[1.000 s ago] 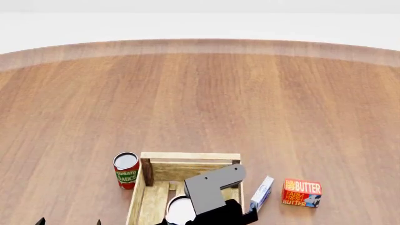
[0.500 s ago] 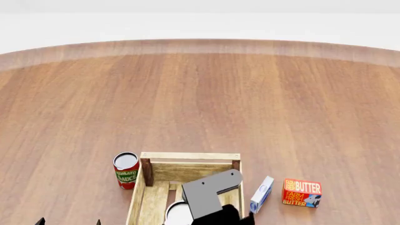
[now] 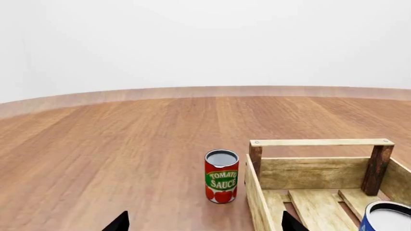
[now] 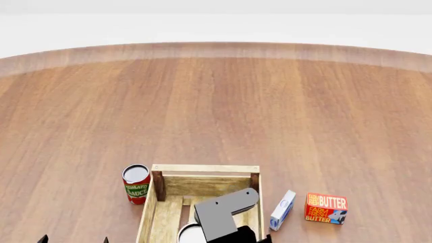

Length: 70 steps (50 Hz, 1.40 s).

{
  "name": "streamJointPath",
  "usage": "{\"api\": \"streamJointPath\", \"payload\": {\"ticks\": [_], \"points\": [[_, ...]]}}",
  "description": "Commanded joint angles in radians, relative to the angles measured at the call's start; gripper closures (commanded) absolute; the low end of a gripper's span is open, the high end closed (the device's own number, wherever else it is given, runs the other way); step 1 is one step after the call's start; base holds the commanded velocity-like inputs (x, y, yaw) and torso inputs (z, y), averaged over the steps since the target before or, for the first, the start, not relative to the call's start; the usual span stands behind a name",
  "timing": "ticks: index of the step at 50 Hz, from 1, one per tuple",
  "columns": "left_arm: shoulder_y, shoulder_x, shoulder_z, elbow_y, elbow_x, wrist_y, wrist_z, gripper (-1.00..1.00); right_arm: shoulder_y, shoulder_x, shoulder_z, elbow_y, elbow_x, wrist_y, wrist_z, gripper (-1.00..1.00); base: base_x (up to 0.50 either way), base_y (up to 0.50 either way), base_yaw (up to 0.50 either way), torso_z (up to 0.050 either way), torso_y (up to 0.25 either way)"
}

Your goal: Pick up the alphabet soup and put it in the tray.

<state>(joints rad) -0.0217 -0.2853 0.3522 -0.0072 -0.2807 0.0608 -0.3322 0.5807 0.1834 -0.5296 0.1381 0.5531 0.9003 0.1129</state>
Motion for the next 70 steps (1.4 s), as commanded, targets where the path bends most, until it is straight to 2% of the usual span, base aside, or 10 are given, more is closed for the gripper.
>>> {"api": "streamJointPath", "payload": {"ticks": [1, 15, 16, 36, 51, 57, 66, 70], "points": [[-0.002, -0.001, 0.004, -0.002, -0.002, 0.001, -0.002, -1.0, 0.008, 0.001, -0.003, 0.003, -0.014, -0.011, -0.013, 1.0, 0.0, 0.0, 0.0, 0.0, 0.0], [-0.003, -0.003, 0.006, -0.003, -0.005, 0.005, -0.007, -1.0, 0.011, 0.0, -0.01, 0.016, -0.012, -0.02, -0.013, 1.0, 0.0, 0.0, 0.0, 0.0, 0.001], [-0.004, -0.003, 0.006, -0.004, -0.005, 0.006, -0.007, -1.0, 0.012, 0.0, -0.01, 0.019, -0.01, -0.017, -0.014, -1.0, 0.0, 0.0, 0.0, 0.0, 0.0], [-0.004, -0.008, 0.012, 0.0, -0.009, 0.006, -0.012, -1.0, 0.017, 0.004, -0.007, 0.016, 0.002, -0.017, -0.004, -1.0, 0.0, 0.0, 0.0, 0.0, 0.0], [-0.003, -0.01, 0.016, -0.001, -0.013, 0.008, -0.014, -1.0, -0.026, 0.042, 0.045, -0.171, 0.063, 0.046, 0.061, -1.0, 0.0, 0.0, 0.0, 0.0, 0.0], [0.0, -0.014, 0.015, 0.011, -0.018, 0.003, -0.017, -1.0, -0.079, 0.065, 0.061, -0.255, 0.061, 0.01, 0.088, -1.0, 0.0, 0.0, 0.0, 0.0, 0.0], [0.002, -0.019, 0.013, 0.024, -0.033, -0.008, -0.02, -1.0, -0.187, 0.111, 0.067, -0.356, -0.019, -0.197, 0.102, -1.0, 0.0, 0.0, 0.0, 0.0, 0.0], [0.005, -0.021, 0.012, 0.036, -0.04, -0.017, -0.022, -1.0, -0.218, 0.123, 0.074, -0.394, -0.018, -0.213, 0.114, -1.0, 0.0, 0.0, 0.0, 0.0, 0.0]]}}
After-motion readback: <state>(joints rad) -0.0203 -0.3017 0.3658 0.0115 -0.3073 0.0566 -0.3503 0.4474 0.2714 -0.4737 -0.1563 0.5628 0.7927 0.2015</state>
